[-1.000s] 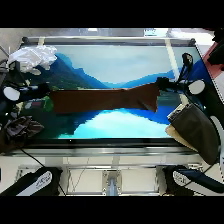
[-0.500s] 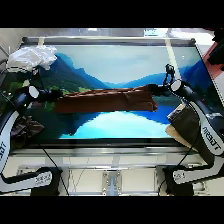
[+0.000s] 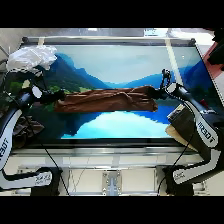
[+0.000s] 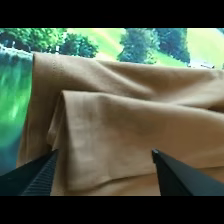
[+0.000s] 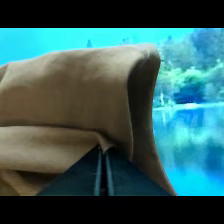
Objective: Fold the shirts.
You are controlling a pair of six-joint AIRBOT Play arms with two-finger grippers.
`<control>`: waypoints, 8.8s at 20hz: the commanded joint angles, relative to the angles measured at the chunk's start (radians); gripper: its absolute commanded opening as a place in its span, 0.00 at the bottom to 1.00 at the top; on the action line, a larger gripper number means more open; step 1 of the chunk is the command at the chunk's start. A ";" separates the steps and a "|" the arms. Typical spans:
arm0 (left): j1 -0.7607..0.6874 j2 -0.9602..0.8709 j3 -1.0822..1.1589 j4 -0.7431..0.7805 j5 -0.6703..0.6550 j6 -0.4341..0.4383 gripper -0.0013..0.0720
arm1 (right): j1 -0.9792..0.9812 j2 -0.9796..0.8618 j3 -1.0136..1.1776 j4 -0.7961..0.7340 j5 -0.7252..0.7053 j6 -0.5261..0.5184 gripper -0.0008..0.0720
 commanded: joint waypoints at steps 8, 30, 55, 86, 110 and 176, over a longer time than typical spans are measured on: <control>0.000 -0.002 0.209 -0.352 0.043 0.066 0.97 | -0.084 0.134 0.169 0.039 0.159 -0.001 0.68; -0.349 -0.002 0.212 -0.715 0.100 1.041 0.97 | -0.230 -0.203 0.169 0.458 0.360 -0.387 0.91; -0.390 -0.395 0.213 -0.645 -0.027 0.543 0.03 | -0.124 0.004 0.367 0.495 0.666 -0.340 0.04; -0.235 -0.072 0.709 0.100 -0.430 0.259 0.03 | 0.785 -0.142 0.587 0.486 -0.213 0.034 0.76; -0.235 -0.095 0.709 0.077 -0.441 0.263 0.62 | 0.333 -0.371 0.432 0.537 0.343 -0.058 0.86; -0.236 -0.106 0.709 -0.076 -0.462 0.206 0.62 | -0.717 0.670 0.151 0.417 0.641 -0.169 0.63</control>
